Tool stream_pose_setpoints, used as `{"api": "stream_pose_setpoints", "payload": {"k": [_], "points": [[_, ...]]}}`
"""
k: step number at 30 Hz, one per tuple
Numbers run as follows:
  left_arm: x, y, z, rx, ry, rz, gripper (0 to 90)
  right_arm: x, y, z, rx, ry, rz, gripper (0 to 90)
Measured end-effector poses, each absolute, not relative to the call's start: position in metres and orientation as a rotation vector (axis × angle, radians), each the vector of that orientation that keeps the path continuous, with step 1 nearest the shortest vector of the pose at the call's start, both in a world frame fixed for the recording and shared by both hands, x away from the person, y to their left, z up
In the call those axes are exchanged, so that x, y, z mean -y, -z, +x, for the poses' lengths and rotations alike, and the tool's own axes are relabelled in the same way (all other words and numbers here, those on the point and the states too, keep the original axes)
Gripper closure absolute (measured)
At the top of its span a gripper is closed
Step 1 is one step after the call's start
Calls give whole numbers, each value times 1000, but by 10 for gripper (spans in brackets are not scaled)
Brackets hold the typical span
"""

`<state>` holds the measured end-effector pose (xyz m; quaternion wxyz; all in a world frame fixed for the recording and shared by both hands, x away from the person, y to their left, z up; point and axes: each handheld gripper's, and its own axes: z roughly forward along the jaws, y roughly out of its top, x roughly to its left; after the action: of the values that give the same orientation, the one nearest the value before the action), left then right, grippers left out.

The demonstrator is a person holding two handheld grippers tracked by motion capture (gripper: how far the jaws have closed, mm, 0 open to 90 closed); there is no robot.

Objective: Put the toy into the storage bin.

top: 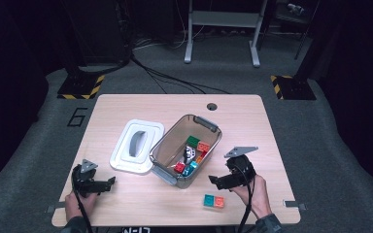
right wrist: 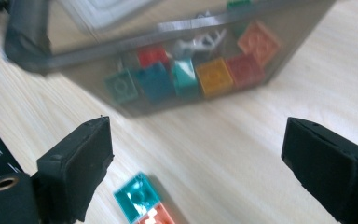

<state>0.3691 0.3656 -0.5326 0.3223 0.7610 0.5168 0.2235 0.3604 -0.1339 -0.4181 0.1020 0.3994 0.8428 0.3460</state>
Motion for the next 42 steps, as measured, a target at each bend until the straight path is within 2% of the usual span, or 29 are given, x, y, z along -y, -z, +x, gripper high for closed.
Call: {"api": "stream_pose_setpoints", "payload": {"k": [9,22,23,24,25,30,36,42], "points": [[-366,533,369,-1358,-589,1998,0,136,453,347,-2534,-965,1204,113],[-366,533,369,-1358,-590,1998,0,105,484,333,-2664,-852,1083,187],[-366,533,369,-1357,-590,1998,0,103,485,332,-2673,-854,1079,204],[-366,533,369,-1358,-590,1998,0,100,486,331,-2695,-833,1039,265],[-366,533,369,-1358,-590,1998,0,100,486,331,-2695,-833,1039,265],[-366,532,369,-1358,-589,1999,0,97,489,333,-2710,-775,1014,483],[-365,532,369,-1358,-586,2000,0,96,489,337,-2719,-765,1014,582],[-365,532,369,-1359,-589,1998,1,99,491,342,-2673,-765,1056,586]]}}
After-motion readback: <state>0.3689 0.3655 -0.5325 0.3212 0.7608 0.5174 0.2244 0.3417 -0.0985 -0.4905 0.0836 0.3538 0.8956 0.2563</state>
